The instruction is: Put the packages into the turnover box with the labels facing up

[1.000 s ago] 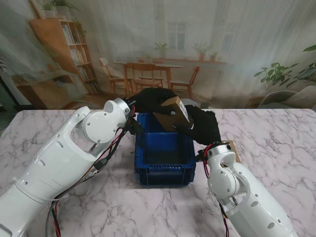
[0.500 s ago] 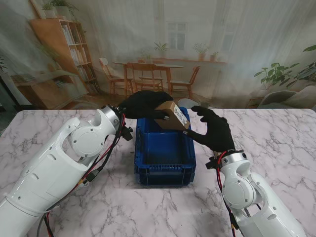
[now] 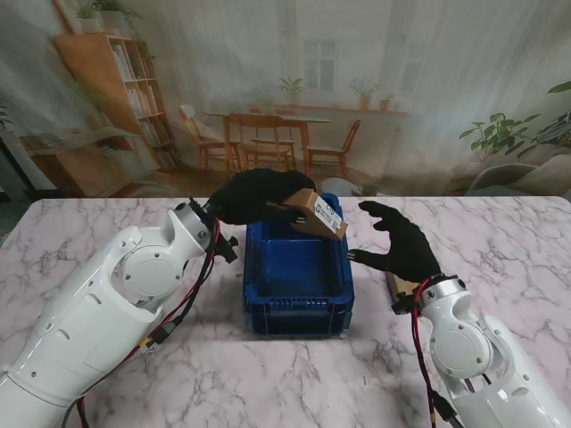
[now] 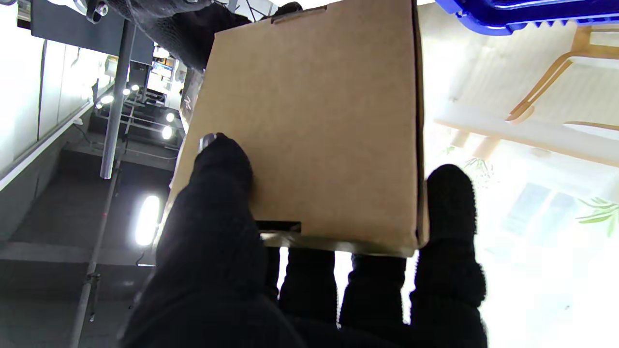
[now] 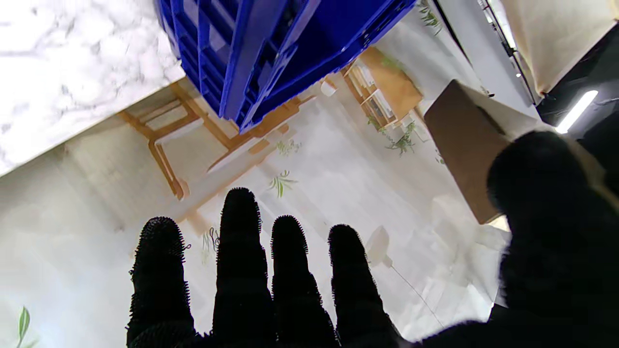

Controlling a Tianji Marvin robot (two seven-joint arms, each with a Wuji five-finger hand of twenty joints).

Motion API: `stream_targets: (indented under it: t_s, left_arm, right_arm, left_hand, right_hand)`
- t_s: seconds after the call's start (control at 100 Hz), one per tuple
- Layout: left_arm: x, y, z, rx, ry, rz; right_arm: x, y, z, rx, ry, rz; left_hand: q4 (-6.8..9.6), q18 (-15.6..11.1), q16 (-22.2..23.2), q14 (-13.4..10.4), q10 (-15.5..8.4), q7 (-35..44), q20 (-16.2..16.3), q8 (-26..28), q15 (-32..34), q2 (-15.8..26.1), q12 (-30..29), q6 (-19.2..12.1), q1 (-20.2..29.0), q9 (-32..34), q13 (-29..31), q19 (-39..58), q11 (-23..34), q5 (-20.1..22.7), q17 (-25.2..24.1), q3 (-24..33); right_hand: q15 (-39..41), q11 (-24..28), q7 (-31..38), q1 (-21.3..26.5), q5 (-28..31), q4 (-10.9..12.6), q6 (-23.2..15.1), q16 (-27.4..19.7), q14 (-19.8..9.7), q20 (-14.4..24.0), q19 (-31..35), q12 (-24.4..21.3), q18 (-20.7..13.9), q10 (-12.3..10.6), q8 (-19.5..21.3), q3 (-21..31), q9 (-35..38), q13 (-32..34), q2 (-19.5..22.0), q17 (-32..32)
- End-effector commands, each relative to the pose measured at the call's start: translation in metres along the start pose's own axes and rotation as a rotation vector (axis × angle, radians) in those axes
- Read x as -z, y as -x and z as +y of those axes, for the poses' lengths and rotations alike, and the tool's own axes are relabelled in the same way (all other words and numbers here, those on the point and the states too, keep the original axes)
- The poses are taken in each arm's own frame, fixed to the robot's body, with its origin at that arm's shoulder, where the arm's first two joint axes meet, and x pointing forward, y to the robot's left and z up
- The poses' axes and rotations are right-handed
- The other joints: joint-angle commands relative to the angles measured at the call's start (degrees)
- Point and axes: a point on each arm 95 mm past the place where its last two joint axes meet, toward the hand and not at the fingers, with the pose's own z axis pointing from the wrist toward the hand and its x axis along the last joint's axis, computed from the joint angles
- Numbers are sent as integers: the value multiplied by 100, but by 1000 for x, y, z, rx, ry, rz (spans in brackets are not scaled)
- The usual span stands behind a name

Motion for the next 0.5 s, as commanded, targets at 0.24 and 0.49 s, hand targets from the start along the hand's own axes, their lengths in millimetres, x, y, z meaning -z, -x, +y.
stream_targets:
  t_s: [0.24,0.49]
  left_arm:
    - [0,2,20,1,18,43]
    - [-1,-2,23,-15,-5,69]
  right_arm:
    - [-7,5,2,-181,-124,-6]
    - [-13,4,-2,-112,-129,42]
  left_hand:
    - [303,-1102,50,-517,-549,1074,188,135,412,682,47,-586,927,153,190,-11,308,150,-537,1183]
    - [347,-1019,-14,-621,-654,1102,269,126,296,693,-72,-686,927,163,155,-99,256,164,-757,1134]
  right_hand:
    - [-682,-480,-773,-810,281,-59,152,-230,124,79,-750,-252,-62,-9,122,-110,-61,-301,-109,-192]
    - [-816,-606,-1962,-13,-490,83,-1251,-234,62,524,-1210,-300,12,-310,-439,-260,-379,-261,-401,-26]
